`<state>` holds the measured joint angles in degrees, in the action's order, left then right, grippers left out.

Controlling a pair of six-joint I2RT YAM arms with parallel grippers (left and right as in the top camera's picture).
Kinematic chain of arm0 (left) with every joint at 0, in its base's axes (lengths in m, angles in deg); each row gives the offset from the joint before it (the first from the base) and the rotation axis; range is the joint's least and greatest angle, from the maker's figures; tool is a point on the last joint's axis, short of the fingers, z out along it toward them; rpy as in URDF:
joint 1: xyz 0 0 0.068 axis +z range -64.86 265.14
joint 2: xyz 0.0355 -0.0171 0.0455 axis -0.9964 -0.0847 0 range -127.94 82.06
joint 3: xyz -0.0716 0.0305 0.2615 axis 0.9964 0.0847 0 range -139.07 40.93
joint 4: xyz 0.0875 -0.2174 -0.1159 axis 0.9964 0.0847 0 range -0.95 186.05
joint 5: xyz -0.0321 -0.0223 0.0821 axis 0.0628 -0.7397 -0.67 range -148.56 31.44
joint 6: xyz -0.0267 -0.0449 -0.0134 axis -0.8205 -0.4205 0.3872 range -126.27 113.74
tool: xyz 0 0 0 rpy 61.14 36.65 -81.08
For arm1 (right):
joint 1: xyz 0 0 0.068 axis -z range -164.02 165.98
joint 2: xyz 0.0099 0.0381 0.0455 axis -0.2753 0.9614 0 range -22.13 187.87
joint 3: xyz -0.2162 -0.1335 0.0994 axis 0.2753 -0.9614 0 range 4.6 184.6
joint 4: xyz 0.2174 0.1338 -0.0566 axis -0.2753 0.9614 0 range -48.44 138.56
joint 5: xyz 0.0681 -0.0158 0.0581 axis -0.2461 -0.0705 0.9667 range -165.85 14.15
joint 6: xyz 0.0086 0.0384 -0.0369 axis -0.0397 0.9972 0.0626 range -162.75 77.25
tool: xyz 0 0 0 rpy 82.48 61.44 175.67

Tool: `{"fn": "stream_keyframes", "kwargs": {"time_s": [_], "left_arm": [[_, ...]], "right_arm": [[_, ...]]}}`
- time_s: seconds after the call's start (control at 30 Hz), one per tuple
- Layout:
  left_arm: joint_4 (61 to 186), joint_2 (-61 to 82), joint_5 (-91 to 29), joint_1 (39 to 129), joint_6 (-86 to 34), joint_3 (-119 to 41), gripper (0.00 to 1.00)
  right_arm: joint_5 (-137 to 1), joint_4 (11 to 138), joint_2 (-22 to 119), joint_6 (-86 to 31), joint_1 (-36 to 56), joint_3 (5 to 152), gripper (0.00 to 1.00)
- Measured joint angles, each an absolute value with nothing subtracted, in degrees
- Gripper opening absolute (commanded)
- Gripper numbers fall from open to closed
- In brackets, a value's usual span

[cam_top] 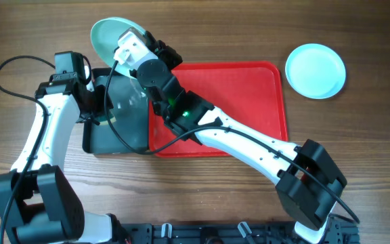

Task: Clean dirty plates on tray and stack at the side
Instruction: 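Lift the light-blue plate off the red tray with right gripper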

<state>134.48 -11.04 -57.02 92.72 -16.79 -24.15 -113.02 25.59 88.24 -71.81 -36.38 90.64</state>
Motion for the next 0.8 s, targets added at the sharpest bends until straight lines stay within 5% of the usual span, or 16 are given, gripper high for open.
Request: {"fn": "stream_keyframes", "kwargs": {"time_s": [0.8], "left_arm": [[133.57,-11.04,-57.02,92.72,-16.81,-24.15,0.04]], "right_arm": [[-113.02,21.88,88.24,-72.55,-36.38,90.64,0.04]]}}
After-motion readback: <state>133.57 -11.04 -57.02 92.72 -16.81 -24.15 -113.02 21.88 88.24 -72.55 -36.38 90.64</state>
